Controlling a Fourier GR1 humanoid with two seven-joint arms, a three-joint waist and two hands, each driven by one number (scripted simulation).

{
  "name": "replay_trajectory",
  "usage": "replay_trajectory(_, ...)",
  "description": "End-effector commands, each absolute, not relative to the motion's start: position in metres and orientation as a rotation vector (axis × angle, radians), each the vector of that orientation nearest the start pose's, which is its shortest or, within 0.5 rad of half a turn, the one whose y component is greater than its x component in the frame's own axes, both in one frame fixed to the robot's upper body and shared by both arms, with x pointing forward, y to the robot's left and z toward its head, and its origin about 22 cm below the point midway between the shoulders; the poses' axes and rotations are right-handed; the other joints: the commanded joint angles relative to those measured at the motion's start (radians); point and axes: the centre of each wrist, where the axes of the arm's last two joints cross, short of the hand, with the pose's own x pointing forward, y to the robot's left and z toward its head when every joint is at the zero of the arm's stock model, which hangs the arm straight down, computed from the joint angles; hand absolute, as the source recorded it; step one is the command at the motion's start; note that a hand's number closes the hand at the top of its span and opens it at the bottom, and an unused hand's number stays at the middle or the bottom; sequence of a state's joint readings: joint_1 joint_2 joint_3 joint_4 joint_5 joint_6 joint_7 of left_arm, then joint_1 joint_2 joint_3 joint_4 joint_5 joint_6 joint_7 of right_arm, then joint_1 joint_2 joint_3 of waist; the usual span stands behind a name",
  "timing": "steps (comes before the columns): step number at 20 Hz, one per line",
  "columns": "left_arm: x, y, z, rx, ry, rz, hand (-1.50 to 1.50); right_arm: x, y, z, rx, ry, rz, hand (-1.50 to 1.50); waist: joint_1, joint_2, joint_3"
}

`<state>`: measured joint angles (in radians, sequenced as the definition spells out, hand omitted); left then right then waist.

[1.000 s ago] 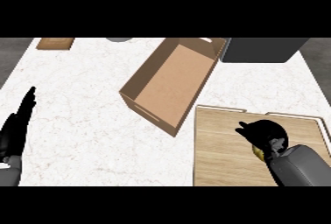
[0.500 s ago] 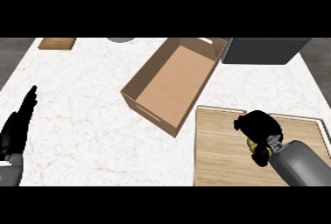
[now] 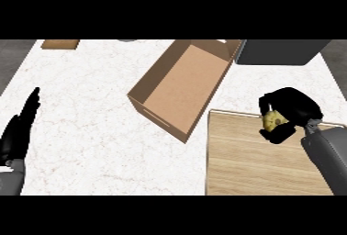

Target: Pick the squash from the tray and place it in the cardboard box

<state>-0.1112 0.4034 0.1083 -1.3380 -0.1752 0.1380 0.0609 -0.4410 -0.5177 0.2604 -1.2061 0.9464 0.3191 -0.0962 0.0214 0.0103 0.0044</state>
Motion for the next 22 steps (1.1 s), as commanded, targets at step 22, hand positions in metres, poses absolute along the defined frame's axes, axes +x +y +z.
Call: replay_trajectory(22,0.263,0.344,0.013,0.635,-1.375,-0.203,0.00,0.428,-0.255,0.172,-0.568,-1.961,1.126,1.50,-0.005,-0.009,-0.005)
